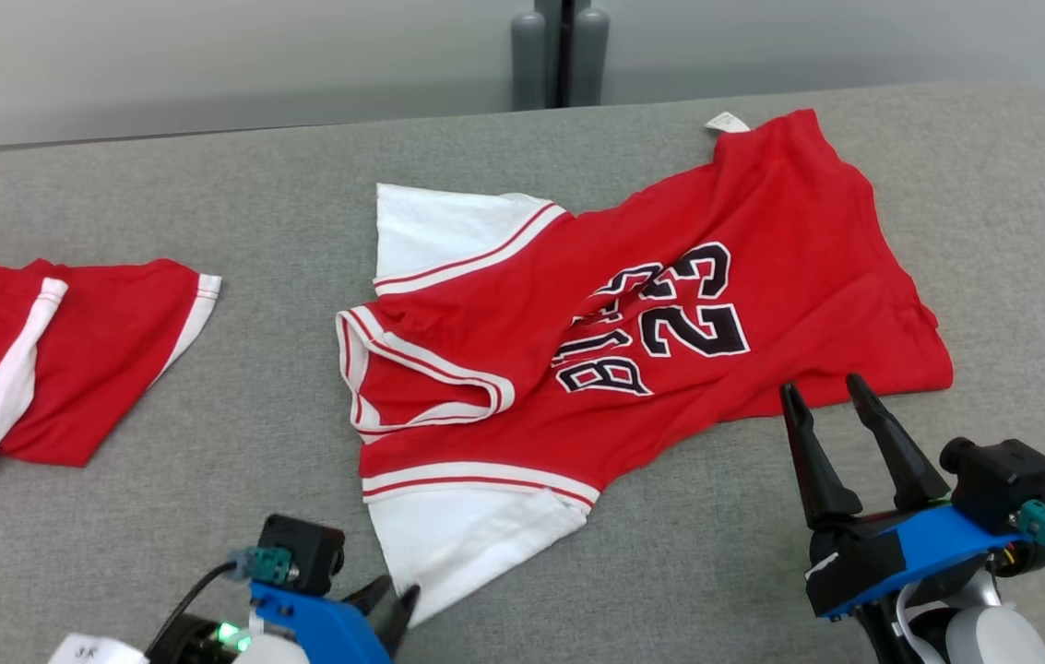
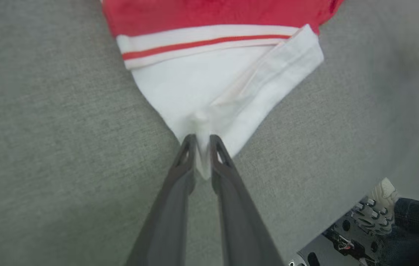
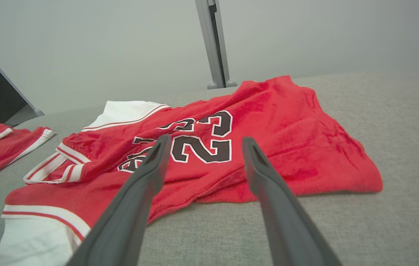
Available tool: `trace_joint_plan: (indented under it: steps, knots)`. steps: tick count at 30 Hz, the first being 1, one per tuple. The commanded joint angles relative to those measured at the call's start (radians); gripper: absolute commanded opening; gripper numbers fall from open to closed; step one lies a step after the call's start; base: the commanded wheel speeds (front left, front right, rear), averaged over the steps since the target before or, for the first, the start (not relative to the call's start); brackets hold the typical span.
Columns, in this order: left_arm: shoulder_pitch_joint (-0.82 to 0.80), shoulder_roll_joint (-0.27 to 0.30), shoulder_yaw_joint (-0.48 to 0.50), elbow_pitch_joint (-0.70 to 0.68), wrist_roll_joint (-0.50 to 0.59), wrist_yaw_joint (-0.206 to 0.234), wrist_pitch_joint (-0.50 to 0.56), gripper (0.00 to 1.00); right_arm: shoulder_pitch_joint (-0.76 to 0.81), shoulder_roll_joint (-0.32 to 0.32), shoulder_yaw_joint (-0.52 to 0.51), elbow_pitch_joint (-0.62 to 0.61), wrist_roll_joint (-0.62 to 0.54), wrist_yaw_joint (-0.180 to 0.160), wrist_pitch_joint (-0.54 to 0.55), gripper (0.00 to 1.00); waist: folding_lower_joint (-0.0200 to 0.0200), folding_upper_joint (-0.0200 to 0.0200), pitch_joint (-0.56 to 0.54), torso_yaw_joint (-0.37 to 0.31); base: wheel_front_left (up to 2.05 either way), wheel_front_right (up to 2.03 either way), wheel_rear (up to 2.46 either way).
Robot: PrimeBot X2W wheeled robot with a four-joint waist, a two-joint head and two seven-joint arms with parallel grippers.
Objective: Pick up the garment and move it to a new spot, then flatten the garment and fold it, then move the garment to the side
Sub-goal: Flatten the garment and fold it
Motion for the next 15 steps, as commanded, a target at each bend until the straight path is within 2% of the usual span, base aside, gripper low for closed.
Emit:
trace_joint_plan:
  steps: [1, 5, 9, 12, 15]
  knots:
    - [0.033, 0.012, -0.003, -0.037, 0.0, 0.017, 0.023, 1.0, 0.011, 0.0, 0.004, -0.006, -0.005, 0.0, 0.007, 1.0, 0.0, 0.0, -0.006, 0.009, 0.0, 0.0, 0.0]
    - [0.065, 0.022, 0.01, -0.078, 0.011, 0.052, 0.037, 1.0, 0.011, 0.0, 0.01, -0.009, -0.003, 0.0, 0.009, 1.0, 0.0, 0.0, -0.016, 0.013, 0.0, 0.0, 0.0]
    - [0.054, 0.019, 0.072, -0.107, 0.043, 0.099, -0.053, 1.0, 0.016, 0.0, 0.011, -0.013, 0.001, 0.0, 0.012, 1.0, 0.0, 0.0, -0.023, 0.012, 0.0, 0.0, 0.0]
    - [0.017, -0.016, 0.093, -0.058, 0.046, 0.121, -0.117, 1.0, 0.019, 0.0, 0.013, -0.013, 0.005, 0.0, 0.013, 1.0, 0.0, 0.0, -0.024, 0.006, 0.0, 0.0, 0.0]
    - [-0.032, -0.046, 0.076, 0.026, 0.052, 0.122, -0.129, 1.0, 0.014, 0.0, 0.018, -0.012, 0.009, 0.0, 0.013, 1.0, 0.0, 0.0, -0.022, -0.006, 0.0, 0.0, 0.0]
